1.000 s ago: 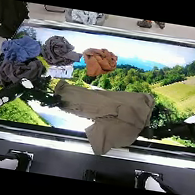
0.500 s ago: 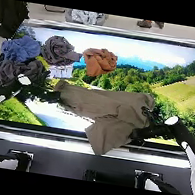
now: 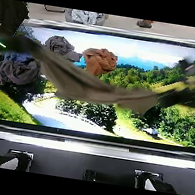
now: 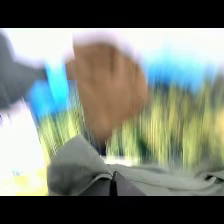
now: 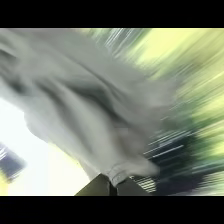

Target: Fold the shirts.

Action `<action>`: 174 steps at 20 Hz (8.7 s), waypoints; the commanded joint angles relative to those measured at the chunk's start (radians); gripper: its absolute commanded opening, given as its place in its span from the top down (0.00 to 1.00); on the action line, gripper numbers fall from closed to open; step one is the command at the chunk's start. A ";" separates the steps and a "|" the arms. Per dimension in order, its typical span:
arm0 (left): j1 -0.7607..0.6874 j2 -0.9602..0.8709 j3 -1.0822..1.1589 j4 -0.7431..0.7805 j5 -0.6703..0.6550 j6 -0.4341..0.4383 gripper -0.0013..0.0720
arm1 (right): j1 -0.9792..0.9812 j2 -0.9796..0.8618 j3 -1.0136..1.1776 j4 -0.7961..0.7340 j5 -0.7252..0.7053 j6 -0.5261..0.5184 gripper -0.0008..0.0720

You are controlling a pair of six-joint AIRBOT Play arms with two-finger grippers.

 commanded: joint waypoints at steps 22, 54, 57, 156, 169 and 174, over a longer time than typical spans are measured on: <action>0.087 -0.027 -0.377 0.095 0.105 -0.092 0.94 | 0.001 -0.060 -0.151 -0.223 -0.007 0.160 0.93; -0.120 -0.105 -0.824 -0.152 -0.025 -0.021 0.94 | 0.001 -0.278 -0.230 -0.160 -0.001 0.109 0.93; -0.075 0.006 -0.651 -0.148 -0.091 0.022 0.95 | 0.001 -0.205 -0.177 -0.190 -0.008 0.093 0.93; 0.133 0.063 -1.003 -0.101 -0.142 0.026 0.94 | -0.346 -0.582 -0.298 0.129 0.154 -0.001 0.52; 0.243 0.212 0.225 0.020 -0.205 -0.090 0.95 | -0.347 -0.029 0.514 0.192 0.087 -0.056 0.93; 0.272 0.319 0.558 0.074 -0.200 -0.179 0.95 | -0.347 0.234 0.743 0.106 -0.066 -0.026 0.93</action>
